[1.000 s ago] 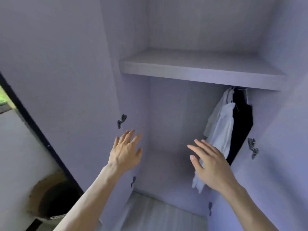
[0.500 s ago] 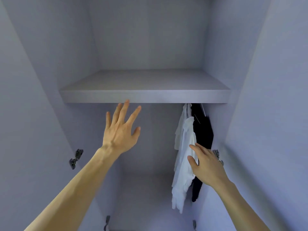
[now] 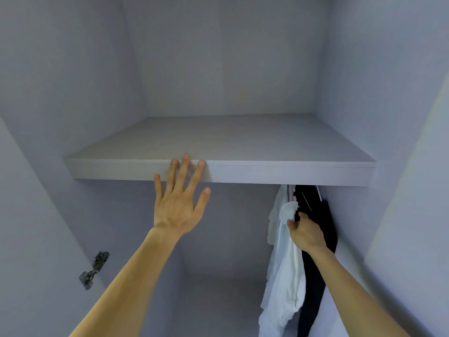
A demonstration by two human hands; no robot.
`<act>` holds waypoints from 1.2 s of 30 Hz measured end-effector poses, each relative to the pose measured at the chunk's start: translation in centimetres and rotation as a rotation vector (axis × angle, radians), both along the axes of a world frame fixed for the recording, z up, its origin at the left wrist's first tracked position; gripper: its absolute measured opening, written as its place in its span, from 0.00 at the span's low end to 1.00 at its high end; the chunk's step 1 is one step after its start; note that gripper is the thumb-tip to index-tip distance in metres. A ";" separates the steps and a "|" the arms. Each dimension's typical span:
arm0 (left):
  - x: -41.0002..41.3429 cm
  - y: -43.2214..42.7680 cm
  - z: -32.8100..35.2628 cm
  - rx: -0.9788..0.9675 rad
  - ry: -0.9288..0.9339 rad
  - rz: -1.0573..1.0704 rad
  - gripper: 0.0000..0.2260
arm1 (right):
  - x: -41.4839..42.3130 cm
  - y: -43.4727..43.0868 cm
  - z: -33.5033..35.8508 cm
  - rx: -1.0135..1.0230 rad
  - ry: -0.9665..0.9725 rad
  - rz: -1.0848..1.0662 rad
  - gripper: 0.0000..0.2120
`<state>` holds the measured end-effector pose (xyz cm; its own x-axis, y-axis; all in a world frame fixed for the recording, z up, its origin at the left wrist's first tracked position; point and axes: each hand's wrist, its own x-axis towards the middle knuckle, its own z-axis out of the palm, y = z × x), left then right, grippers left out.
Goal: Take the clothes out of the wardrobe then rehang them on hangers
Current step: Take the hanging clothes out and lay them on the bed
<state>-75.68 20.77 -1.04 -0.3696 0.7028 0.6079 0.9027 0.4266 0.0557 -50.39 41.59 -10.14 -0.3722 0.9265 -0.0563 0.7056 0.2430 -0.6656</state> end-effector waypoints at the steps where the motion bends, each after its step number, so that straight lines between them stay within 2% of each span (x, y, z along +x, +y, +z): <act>1: -0.3 0.3 -0.3 0.011 0.009 -0.004 0.29 | -0.5 0.6 -0.5 -0.011 0.035 0.014 0.19; 4: -0.6 1.0 -0.9 0.043 0.009 -0.008 0.30 | -1.7 1.5 -1.4 -0.099 0.110 0.056 0.12; 6: -0.7 1.6 -1.3 0.045 0.005 0.004 0.31 | -2.5 1.9 -1.5 -0.173 0.165 0.076 0.12; 10: -1.2 2.2 -1.7 0.028 0.012 0.018 0.33 | -2.6 2.8 -0.4 -0.578 0.506 0.112 0.26; 12: -1.2 2.4 -1.9 0.034 0.019 0.021 0.33 | -2.5 3.0 -0.1 -0.728 0.641 0.128 0.29; 19: -1.5 2.3 -2.0 0.049 0.058 0.025 0.34 | -5.1 1.7 1.1 -0.675 0.864 0.221 0.21; 24: -1.3 2.1 -1.8 0.035 0.086 0.041 0.33 | -6.2 -0.7 2.2 -0.558 0.737 0.326 0.19; 31: -0.4 1.3 -0.7 -0.005 0.041 0.039 0.32 | -5.3 -7.9 -0.6 -0.547 0.552 0.417 0.18; 33: 0.6 0.9 -0.7 0.051 -0.023 -0.009 0.32 | -4.9 -10.0 -1.2 -0.555 0.512 0.461 0.19; 36: 2.4 -1.3 -3.5 0.103 -0.234 -0.032 0.28 | -4.5 -13.1 -2.2 -0.560 0.474 0.530 0.19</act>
